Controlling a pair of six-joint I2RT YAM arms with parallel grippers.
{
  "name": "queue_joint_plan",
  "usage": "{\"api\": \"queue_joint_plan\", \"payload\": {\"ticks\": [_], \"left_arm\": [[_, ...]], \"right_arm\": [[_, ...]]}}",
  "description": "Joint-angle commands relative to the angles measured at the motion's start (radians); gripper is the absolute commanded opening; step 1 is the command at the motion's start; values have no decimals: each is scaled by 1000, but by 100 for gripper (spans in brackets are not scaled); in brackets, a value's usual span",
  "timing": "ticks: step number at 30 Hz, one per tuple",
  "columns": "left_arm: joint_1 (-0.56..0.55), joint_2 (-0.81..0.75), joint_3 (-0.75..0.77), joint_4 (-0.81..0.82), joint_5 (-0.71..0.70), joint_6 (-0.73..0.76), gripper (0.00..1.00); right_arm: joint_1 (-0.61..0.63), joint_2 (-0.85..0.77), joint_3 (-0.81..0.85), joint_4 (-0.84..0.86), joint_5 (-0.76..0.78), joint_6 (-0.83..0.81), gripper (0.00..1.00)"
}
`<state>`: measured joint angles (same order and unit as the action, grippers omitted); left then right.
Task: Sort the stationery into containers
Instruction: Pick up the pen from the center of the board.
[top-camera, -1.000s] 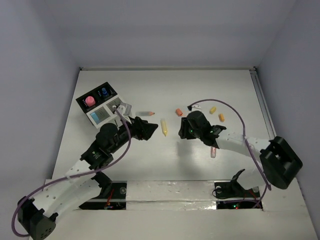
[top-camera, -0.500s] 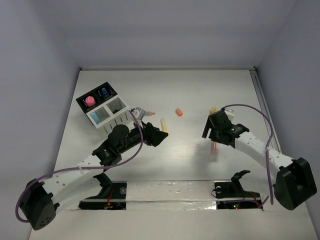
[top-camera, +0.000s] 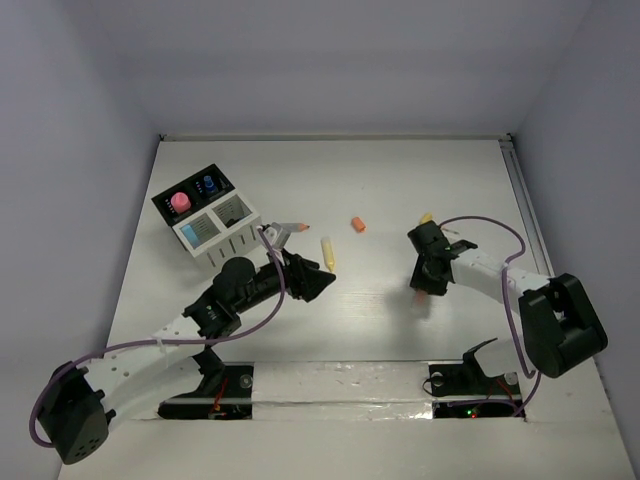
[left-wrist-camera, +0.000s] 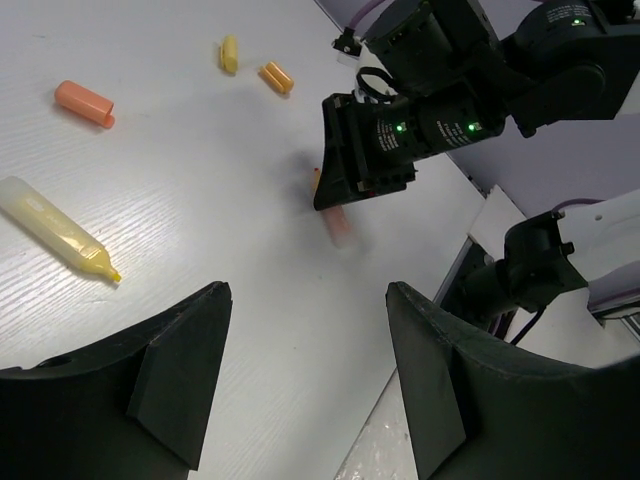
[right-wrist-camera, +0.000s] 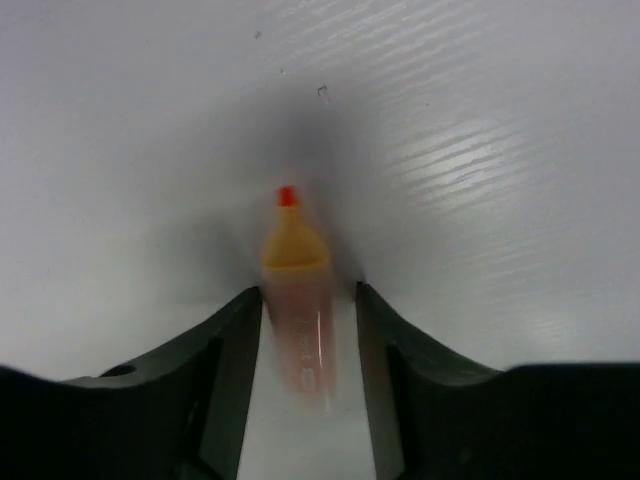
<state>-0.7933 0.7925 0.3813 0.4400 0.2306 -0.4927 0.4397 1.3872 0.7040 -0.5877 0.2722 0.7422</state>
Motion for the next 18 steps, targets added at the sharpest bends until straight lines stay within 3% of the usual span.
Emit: {"api": "queue_joint_plan", "payload": {"ticks": [1, 2, 5, 6, 12, 18], "left_arm": [[-7, -16, -9, 82, 23, 25, 60], [-18, -16, -9, 85, 24, 26, 60], [-27, 11, -7, 108, 39, 31, 60], [-37, 20, -4, 117, 55, 32, 61], [-99, 112, 39, 135, 42, 55, 63], [-138, 224, 74, 172, 9, 46, 63]], "right_arm": [[-2, 45, -15, 52, -37, 23, 42], [-2, 47, -20, 57, -37, 25, 29], [-2, 12, -21, 77, -31, 22, 6], [-2, 3, -9, 78, -30, 20, 3], [7, -65, 64, 143, -113, -18, 0], [117, -76, 190, 212, -130, -46, 0]]}}
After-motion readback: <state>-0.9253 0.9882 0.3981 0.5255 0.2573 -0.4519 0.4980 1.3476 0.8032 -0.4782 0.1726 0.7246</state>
